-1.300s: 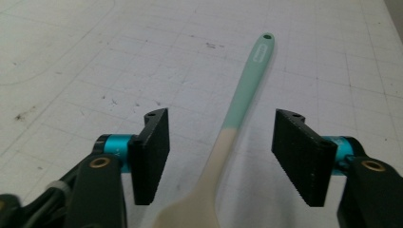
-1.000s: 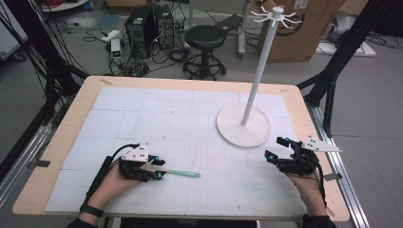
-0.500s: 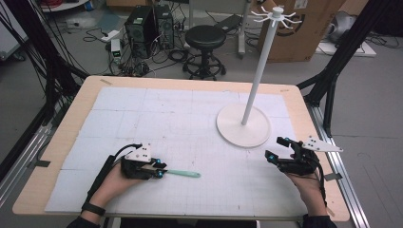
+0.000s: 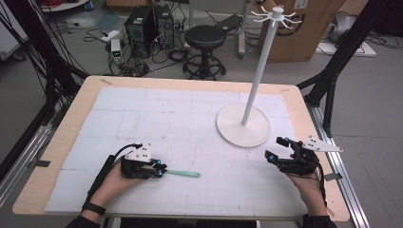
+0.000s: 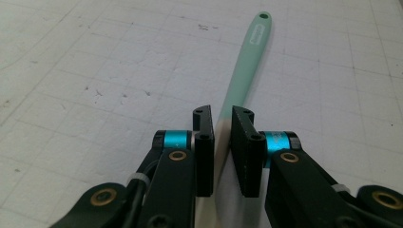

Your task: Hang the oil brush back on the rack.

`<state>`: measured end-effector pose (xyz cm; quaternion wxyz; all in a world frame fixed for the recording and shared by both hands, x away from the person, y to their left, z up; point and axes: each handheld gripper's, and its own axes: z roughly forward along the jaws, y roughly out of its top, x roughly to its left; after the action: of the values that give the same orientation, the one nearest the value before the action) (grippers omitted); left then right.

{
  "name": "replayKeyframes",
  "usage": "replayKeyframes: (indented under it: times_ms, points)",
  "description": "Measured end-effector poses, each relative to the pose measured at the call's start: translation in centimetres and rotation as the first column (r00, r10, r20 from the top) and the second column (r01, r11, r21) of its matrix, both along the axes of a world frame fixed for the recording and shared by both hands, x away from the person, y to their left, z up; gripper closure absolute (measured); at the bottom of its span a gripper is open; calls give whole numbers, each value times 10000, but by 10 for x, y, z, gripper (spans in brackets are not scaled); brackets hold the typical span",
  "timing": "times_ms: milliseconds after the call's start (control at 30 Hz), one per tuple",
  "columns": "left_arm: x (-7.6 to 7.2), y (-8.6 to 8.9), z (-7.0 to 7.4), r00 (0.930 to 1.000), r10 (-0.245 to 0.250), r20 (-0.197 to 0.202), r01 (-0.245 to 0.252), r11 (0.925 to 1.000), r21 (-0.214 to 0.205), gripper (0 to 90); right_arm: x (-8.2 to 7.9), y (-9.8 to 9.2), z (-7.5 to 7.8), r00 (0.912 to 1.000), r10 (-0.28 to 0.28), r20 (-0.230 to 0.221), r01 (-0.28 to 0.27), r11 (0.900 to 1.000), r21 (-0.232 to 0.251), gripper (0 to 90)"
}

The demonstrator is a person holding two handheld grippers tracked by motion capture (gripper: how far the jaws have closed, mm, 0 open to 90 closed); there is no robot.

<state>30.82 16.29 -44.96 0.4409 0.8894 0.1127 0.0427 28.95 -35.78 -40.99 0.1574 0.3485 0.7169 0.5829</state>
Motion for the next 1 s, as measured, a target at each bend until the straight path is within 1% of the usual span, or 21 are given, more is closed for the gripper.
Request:
replayKeyframes:
  times_ms: [100, 133, 200, 233, 333, 400, 467, 500, 533, 567, 667, 800, 867, 933, 1000]
  points:
    - [0, 0, 0, 10000, 16, -30, -16, 10000, 20, 825, 0, 0, 0, 10000, 7, 6, -7, 10000, 28, 162]
    - [0, 0, 0, 9999, 74, -109, -75, 10000, -60, 826, 0, -1, 0, 10000, 18, -7, -18, 10000, 44, 162]
    - [1, 0, 0, 9999, 67, -95, -67, 10000, -4, 827, 0, -1, 0, 10000, 12, 42, -12, 10000, 36, 162]
    - [1, 1, 0, 9999, 75, -78, -75, 10000, 3, 828, 0, -1, 0, 10000, 8, -26, -8, 10000, 46, 162]
    - [1, 1, 0, 9998, 81, -167, -82, 9999, -83, 828, -1, -1, 0, 10000, 14, -17, -14, 10000, 62, 162]
    - [1, 2, 1, 9997, 147, -200, -148, 9999, -42, 828, 0, -1, 0, 10000, 4, 15, -4, 10000, 38, 162]
    - [1, 2, 1, 9995, 240, -191, -242, 9997, -78, 828, 0, -1, 0, 10000, 8, -8, -8, 10000, 48, 162]
    - [1, 3, 1, 9992, 313, -250, -317, 9993, -192, 829, 0, -1, 0, 10000, 0, 49, 0, 10000, 29, 162]
    - [2, 4, 3, 9994, 272, -211, -276, 9995, -151, 829, 0, -1, 0, 10000, -1, -5, 1, 10000, 57, 162]
    - [2, 5, 3, 9991, 362, -224, -369, 9987, -345, 829, 0, -1, 0, 10000, 9, -16, -9, 10000, 34, 162]
    - [3, 8, 8, 9979, 610, -218, -624, 9954, -721, 828, 0, -1, 0, 10000, -9, -45, 9, 10000, 48, 162]
    - [3, 10, 17, 9969, 762, -178, -779, 9879, -1338, 828, 1, -1, -1, 10000, -42, -37, 42, 10000, -42, 162]
    - [3, 10, 22, 9964, 831, -153, -844, 9849, -1509, 828, 1, -1, -1, 10000, -43, -54, 43, 10000, -50, 162]
    - [4, 9, 28, 9966, 817, -60, -816, 9839, -1593, 828, 2, -1, -1, 9999, -75, -100, 74, 10000, -50, 162]
    - [5, 7, 36, 9963, 864, -1, -850, 9809, -1748, 828, 2, -1, -1, 9998, -100, -171, 99, 9999, -67, 162]
